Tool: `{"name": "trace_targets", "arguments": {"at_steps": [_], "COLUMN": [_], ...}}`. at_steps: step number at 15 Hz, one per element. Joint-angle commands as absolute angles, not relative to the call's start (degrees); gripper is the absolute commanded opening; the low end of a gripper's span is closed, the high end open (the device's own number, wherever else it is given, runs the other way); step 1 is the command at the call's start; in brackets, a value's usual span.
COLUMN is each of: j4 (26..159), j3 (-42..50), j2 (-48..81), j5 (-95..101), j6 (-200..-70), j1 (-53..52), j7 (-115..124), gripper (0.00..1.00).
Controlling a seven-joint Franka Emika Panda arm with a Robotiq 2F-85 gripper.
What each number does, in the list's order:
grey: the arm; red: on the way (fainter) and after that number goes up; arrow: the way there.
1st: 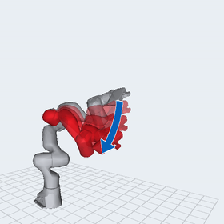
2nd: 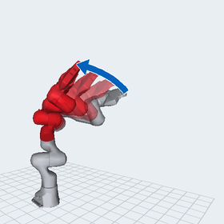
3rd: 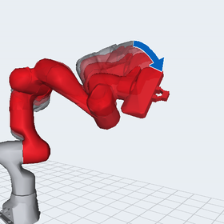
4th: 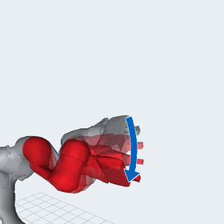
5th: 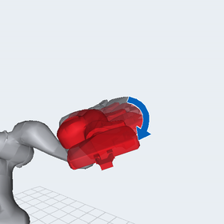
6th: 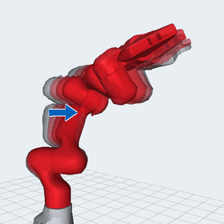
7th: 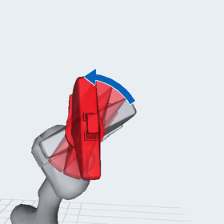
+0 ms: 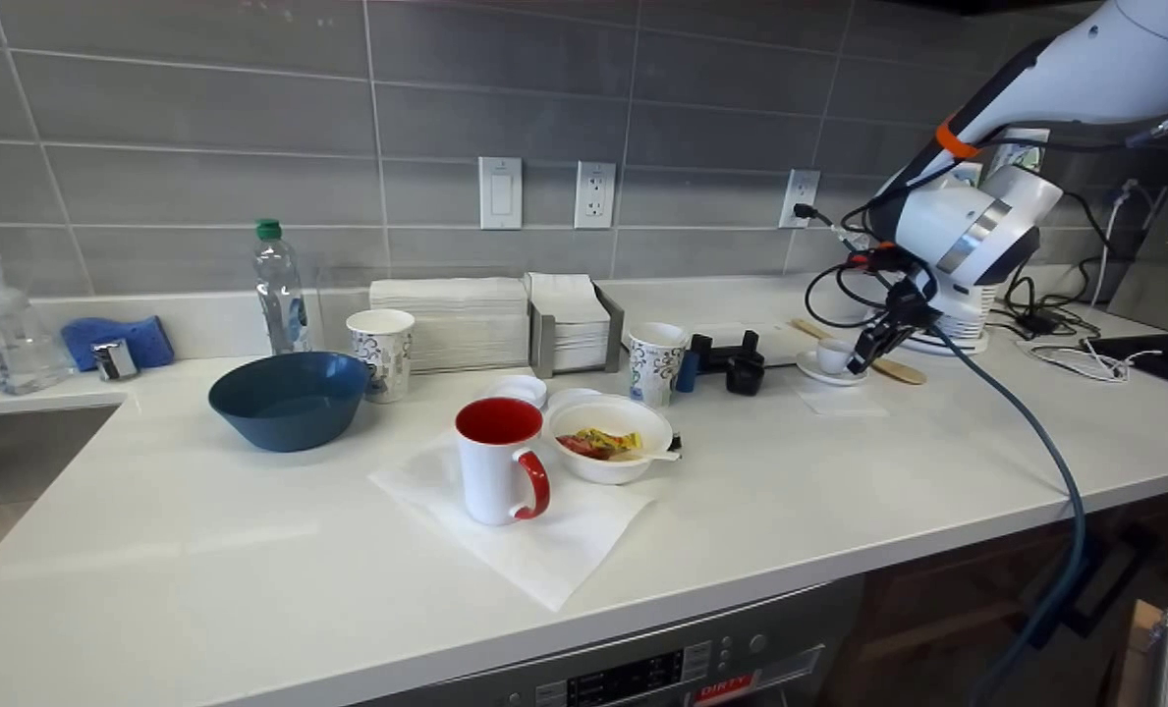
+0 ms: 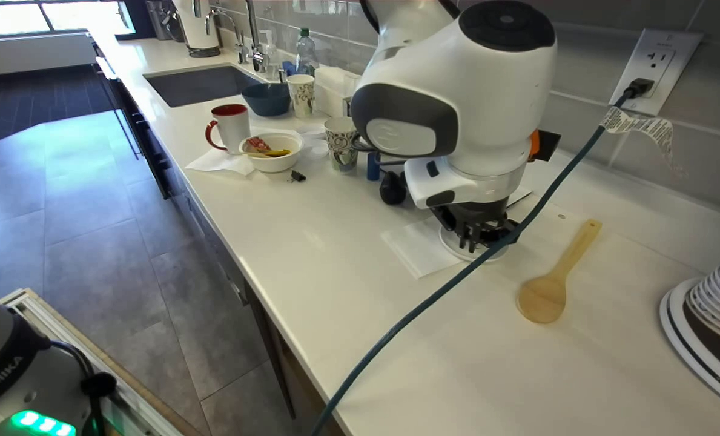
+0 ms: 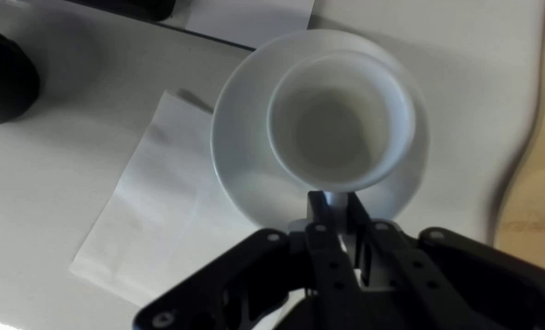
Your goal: Move the small mug and put it on the white plate on the right
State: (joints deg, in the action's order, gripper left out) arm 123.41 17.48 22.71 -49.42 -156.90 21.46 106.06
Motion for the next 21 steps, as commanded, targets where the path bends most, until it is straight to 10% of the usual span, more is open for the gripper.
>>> {"name": "trace_targets", "arguments": {"at_steps": [1, 8, 9, 10, 21], "j4": [122.5, 122.7, 122.7, 122.7, 124.6], "j3": [17.8, 17.9, 18.0, 17.9, 19.5], "j2": [23.9, 24.3, 24.3, 24.2, 22.0], "j5": [-49.6, -49.2, -49.1, -49.1, -45.7], "j6": [-156.8, -157.4, -157.3, -157.3, -157.1], "j1": [20.8, 20.3, 20.3, 20.3, 17.9], "j7": [105.8, 105.4, 105.4, 105.3, 106.5], "gripper": [0.03, 0.03, 0.08, 0.36, 1.0]}}
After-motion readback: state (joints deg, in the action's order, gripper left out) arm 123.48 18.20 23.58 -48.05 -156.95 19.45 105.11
